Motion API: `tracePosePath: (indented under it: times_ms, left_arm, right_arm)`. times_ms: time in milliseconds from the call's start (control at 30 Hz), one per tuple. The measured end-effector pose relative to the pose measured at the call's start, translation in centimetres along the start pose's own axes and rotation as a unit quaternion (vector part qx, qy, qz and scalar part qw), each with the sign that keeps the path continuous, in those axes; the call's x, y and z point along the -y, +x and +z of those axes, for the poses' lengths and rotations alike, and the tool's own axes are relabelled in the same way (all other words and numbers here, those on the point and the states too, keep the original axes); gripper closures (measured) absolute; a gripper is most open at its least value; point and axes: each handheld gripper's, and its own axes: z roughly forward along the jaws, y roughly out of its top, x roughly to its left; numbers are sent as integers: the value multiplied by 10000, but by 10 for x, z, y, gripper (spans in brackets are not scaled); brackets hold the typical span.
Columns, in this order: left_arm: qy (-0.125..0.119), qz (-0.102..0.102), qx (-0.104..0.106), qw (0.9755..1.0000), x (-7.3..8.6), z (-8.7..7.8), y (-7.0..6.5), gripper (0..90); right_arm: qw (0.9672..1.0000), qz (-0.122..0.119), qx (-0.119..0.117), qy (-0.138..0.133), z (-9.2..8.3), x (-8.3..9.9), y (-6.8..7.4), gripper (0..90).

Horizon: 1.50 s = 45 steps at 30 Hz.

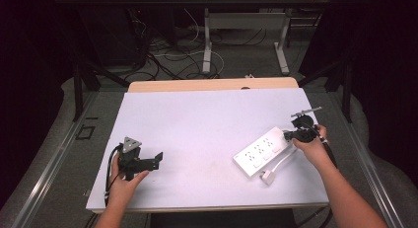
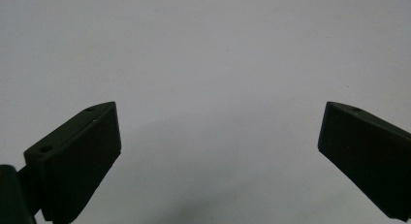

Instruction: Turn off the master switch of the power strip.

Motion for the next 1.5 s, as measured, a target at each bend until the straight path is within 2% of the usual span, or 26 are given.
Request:
tracePosePath:
  times_ms: [367, 700, 767, 967, 1233, 1500]
  left_arm:
    - [15, -7, -1, 10000, 0, 0, 0, 19]
    - [20, -14, -1, 10000, 0, 0, 0, 19]
    - [15, -17, -3, 10000, 0, 0, 0, 19]
    - [24, -23, 0, 10000, 0, 0, 0, 19]
    - [27, -32, 2, 10000, 0, -1, 0, 19]
    - [14, -52, -12, 10000, 1, -2, 1, 19]
  right_arm:
    - [9998, -159, 80, -106, -3, 1, 4, 745]
    - [9998, -147, 101, -100, -9, 0, 7, 612]
    - [9998, -87, 118, -100, -10, 0, 8, 587]
    - [9998, -162, 64, -106, -12, 0, 10, 520]
    - [9995, -230, 155, -152, -19, -1, 16, 407]
    - [9995, -270, 135, -121, -23, -2, 21, 351]
